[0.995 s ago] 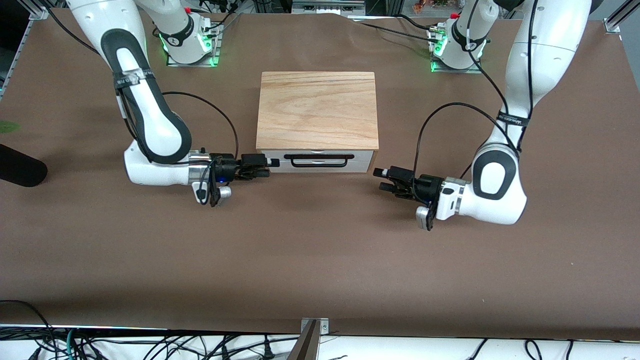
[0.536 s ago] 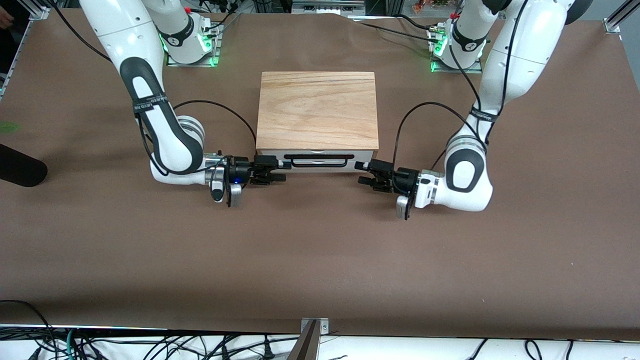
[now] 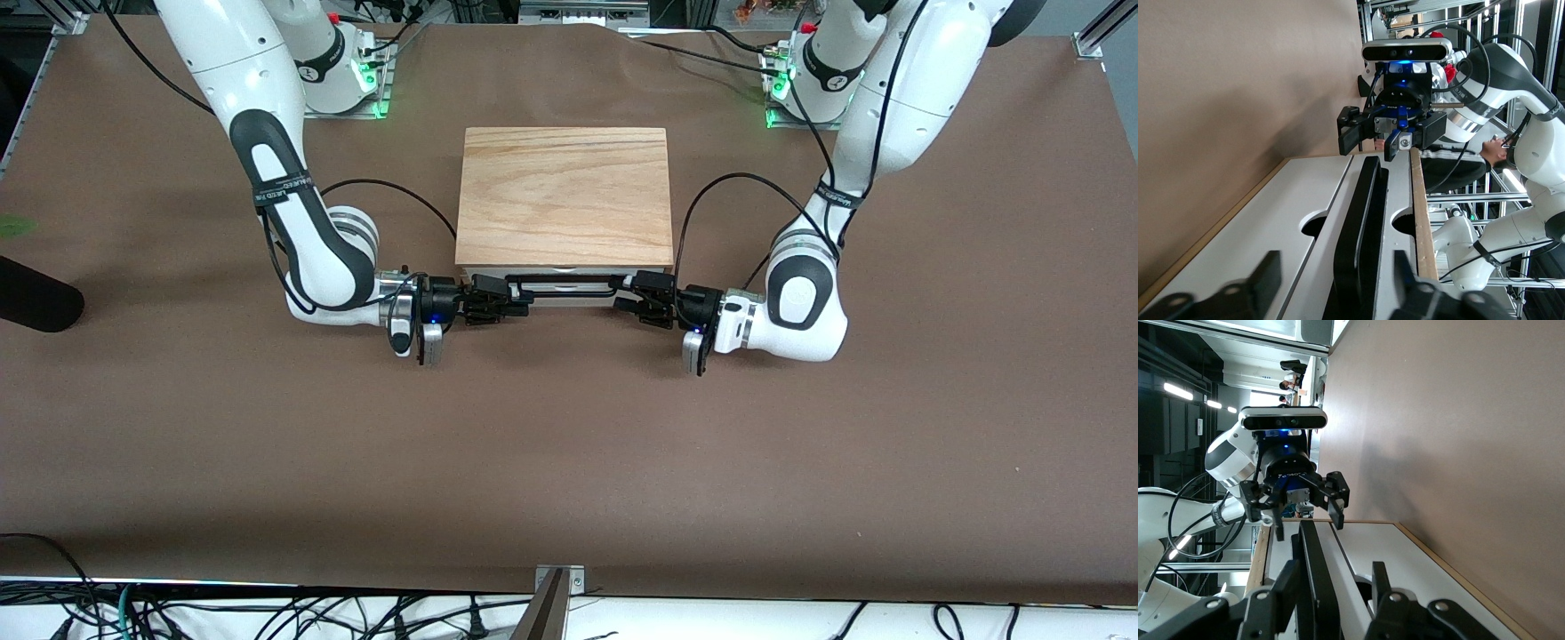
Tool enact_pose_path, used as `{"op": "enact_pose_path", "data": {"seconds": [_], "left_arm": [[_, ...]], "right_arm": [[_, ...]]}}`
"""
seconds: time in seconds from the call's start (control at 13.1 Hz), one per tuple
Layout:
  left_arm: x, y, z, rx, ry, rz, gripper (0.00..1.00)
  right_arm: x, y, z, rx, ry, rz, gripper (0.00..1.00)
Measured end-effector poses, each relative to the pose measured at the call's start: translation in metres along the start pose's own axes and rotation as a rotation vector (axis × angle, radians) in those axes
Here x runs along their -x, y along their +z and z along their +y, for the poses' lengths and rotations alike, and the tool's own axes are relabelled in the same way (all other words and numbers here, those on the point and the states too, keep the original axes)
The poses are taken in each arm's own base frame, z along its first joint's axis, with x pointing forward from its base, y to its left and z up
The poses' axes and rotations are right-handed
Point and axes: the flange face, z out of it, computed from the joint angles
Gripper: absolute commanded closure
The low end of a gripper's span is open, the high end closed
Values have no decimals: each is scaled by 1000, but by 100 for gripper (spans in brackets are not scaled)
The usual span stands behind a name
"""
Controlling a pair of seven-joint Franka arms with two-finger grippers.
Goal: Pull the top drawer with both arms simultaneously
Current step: 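Close the left gripper and the right gripper on the black handle, then pull the handle out of the box with both grippers together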
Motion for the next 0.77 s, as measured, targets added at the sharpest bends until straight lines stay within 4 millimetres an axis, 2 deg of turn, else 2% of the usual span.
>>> {"op": "enact_pose_path", "data": {"seconds": [0.15,0.31,0.54,0.77], "left_arm": [[2,1,-2,0,1,-2,83],[1,1,4,15,4,0,90],[1,1,4,15,-6,2,90],[1,1,4,15,-6,2,90]], "right_arm": [[2,2,-1,-20,-8,-13,55],[9,6,0,-52,2,-39,56],[16,7,5,-66,-3,-51,88],[17,5,7,-77,-14,-47,100]]}}
